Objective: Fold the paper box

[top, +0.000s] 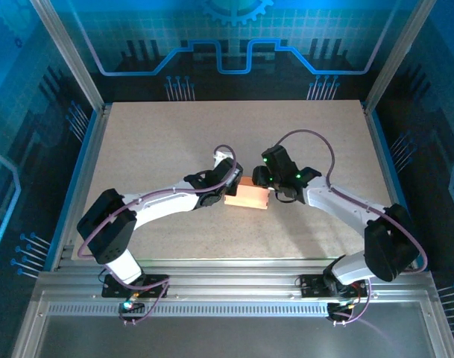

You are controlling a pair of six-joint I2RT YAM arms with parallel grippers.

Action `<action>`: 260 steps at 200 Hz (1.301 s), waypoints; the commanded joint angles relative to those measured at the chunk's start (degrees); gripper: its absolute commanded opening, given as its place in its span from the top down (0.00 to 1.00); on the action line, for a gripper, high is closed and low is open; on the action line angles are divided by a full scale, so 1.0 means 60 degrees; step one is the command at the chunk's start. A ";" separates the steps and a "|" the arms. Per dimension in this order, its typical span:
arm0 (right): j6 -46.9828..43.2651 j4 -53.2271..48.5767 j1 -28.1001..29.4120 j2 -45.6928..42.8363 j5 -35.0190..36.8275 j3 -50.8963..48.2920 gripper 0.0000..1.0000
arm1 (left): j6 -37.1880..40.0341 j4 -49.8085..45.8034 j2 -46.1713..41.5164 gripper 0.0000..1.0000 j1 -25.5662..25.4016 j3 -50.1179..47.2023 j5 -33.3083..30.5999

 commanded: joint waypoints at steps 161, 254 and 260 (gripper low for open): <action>0.0896 0.0562 0.0800 -0.1824 0.0796 -0.3604 0.82 | 0.0060 0.0902 0.0191 0.92 -0.0459 -0.2245 -0.0985; 0.0362 -0.0929 0.0932 -0.2238 0.1275 -0.2526 0.77 | 0.0531 0.1749 0.0151 0.92 -0.0664 -0.2827 -0.1217; 0.0336 -0.0917 0.0927 -0.2228 0.1180 -0.2459 0.77 | 0.0569 0.1846 0.0139 0.92 -0.0679 -0.2900 -0.1259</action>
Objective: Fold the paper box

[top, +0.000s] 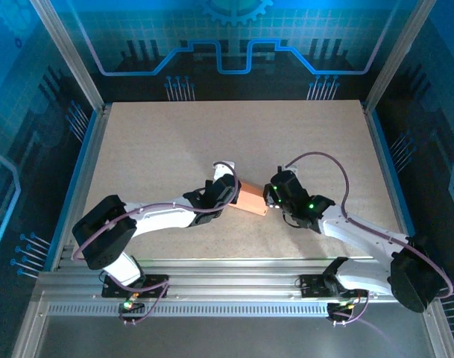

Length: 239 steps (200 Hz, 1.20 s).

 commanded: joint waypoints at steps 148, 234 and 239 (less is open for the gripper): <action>0.1855 -0.2649 -0.1047 0.2539 -0.3084 0.2654 0.18 | 0.0673 -0.0229 0.0992 0.91 -0.0331 -0.1228 -0.0272; 0.2747 -0.1846 -0.1084 0.2695 -0.3237 0.1183 0.54 | 0.0585 -0.0459 0.0979 0.72 -0.0353 -0.1201 -0.0141; 0.2761 -0.1812 -0.1084 0.2729 -0.3229 0.1155 0.55 | 0.0575 -0.0488 0.0959 0.69 -0.0345 -0.1187 -0.0113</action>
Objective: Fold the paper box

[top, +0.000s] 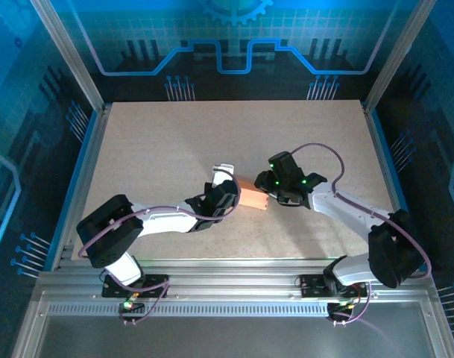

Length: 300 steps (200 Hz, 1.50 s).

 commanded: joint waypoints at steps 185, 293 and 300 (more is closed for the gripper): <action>0.0858 -0.0374 0.0591 0.1421 -0.0158 -0.0725 0.65 | 0.2297 -0.3539 -0.0626 0.23 -0.0323 0.0092 0.3377; 0.0904 -0.0294 0.0605 0.1561 -0.0170 -0.0759 0.65 | 0.2143 -0.3027 -0.2368 0.01 0.0662 -0.0693 0.5677; 0.0916 -0.0288 0.0591 0.1561 -0.0169 -0.0759 0.65 | 0.2069 -0.3029 -0.2540 0.01 0.0744 -0.0776 0.5698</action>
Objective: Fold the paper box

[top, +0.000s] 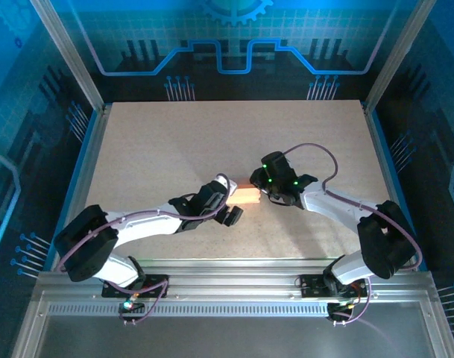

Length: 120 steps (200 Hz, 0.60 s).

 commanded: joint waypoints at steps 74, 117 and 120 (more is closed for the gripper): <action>0.0107 -0.1882 0.0259 0.0896 -0.0854 -0.0551 0.65 | -0.4737 -0.0786 -0.2978 0.01 0.2205 -0.0454 0.1350; 0.0068 -0.1874 0.0257 0.0917 -0.0898 -0.0514 0.65 | -0.6136 -0.2653 -0.2250 0.03 0.2567 0.0669 0.1744; 0.0071 -0.1870 0.0259 0.0918 -0.0912 -0.0514 0.65 | -0.6180 -0.2702 -0.2129 0.04 0.2591 0.0762 0.1834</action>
